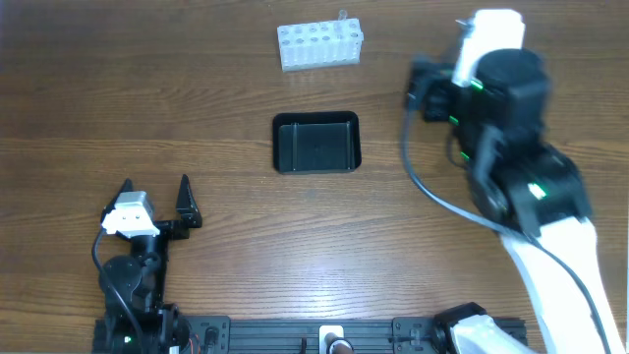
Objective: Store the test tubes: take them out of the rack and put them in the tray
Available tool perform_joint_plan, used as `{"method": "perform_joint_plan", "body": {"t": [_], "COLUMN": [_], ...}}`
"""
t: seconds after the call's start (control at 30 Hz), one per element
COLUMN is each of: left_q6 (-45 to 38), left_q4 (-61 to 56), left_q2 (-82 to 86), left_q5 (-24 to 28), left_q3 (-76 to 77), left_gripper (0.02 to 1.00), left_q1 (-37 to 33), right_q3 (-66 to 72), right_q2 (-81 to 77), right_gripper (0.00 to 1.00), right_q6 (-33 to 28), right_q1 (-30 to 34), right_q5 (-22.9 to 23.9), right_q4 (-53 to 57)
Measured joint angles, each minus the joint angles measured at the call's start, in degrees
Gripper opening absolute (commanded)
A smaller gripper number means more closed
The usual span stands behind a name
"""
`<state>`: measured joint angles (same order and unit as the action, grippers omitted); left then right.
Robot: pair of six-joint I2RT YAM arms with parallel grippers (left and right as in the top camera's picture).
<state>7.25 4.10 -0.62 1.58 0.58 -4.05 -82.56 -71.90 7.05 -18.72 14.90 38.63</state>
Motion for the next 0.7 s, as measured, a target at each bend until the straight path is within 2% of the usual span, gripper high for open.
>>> {"method": "perform_joint_plan", "body": {"t": [0.1, 0.3, 0.7], "left_q6": [0.0, 0.0, 0.0], "left_q4": [0.0, 0.0, 0.0], "left_q2": [0.0, 0.0, 0.0], "left_q5": [0.0, 0.0, 0.0], "left_q3": [0.0, 0.0, 0.0], "left_gripper": [0.996, 0.998, 0.998], "left_q1": [0.0, 0.0, 0.0], "right_q3": [-0.1, -1.5, -12.2], "right_q2": [-7.0, -21.4, -43.9], "right_gripper": [0.993, 0.991, 0.991], "right_q6": [0.0, -0.4, -1.3], "right_q1": [-2.9, -6.8, -7.4], "right_q5": [0.7, 5.3, 11.7], "right_q4": [-6.3, -15.9, -26.5]}}
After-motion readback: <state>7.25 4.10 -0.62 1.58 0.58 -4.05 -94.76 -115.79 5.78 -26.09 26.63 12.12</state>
